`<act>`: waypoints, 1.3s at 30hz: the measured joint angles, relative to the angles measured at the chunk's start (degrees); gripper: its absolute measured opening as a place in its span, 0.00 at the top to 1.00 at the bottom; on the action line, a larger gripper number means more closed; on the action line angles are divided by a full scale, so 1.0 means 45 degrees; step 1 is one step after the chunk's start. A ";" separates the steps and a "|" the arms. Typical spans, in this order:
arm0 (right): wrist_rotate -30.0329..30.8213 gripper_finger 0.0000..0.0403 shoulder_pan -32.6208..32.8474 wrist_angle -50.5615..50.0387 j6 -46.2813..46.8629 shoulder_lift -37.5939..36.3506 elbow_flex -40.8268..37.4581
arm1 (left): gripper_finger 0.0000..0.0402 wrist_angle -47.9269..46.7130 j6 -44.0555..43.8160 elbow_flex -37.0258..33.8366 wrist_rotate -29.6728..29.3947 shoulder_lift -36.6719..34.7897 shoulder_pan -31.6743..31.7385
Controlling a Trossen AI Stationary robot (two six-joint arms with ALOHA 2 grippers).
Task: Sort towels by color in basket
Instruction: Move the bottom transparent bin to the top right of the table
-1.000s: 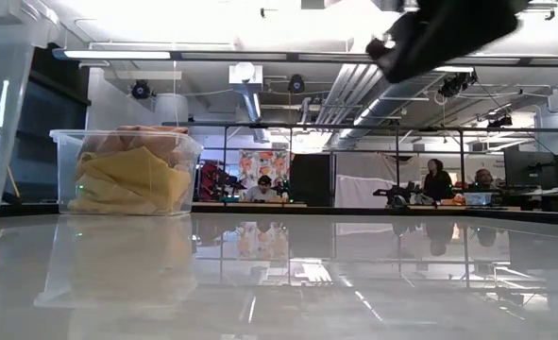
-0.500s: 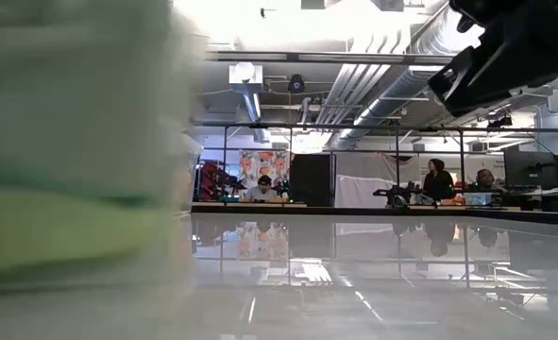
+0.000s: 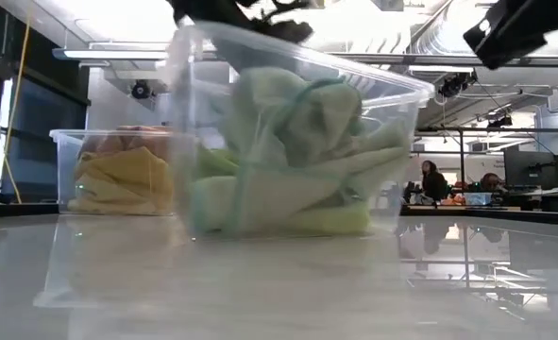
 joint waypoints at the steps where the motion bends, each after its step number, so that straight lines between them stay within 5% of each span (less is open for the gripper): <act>1: 0.0037 0.75 0.0051 0.0041 -0.0018 -0.0088 0.0051 | 0.88 0.0601 0.0178 0.0000 0.0274 0.0263 0.0256; 9: 0.0446 0.75 -0.0073 0.0803 -0.0188 0.0302 0.0062 | 0.76 0.3425 0.1191 0.0002 0.2527 0.1356 0.1768; 15: 0.0352 0.75 -0.0699 0.4184 -0.2466 0.1598 0.0062 | 0.65 0.2937 0.2325 0.0003 0.3471 0.0361 0.2416; 22: -0.2592 0.75 -0.1762 0.6083 -0.3774 0.3682 0.0078 | 0.65 -0.0722 0.3310 0.0029 0.1146 -0.2280 0.1170; 25: -0.2066 0.75 -0.2000 0.4756 -0.3358 0.4076 0.0525 | 0.67 -0.3196 0.2721 0.0034 0.0134 -0.3084 0.0294; 31: 0.1364 0.75 -0.2225 -0.0469 -0.0905 0.3738 0.1941 | 0.69 -0.6758 0.0077 0.0010 -0.1847 -0.3136 -0.1550; 39: 0.5754 0.75 -0.1688 -1.0056 0.6176 0.2914 0.3893 | 0.69 -0.7110 -0.1845 0.0015 -0.4042 -0.2012 -0.3357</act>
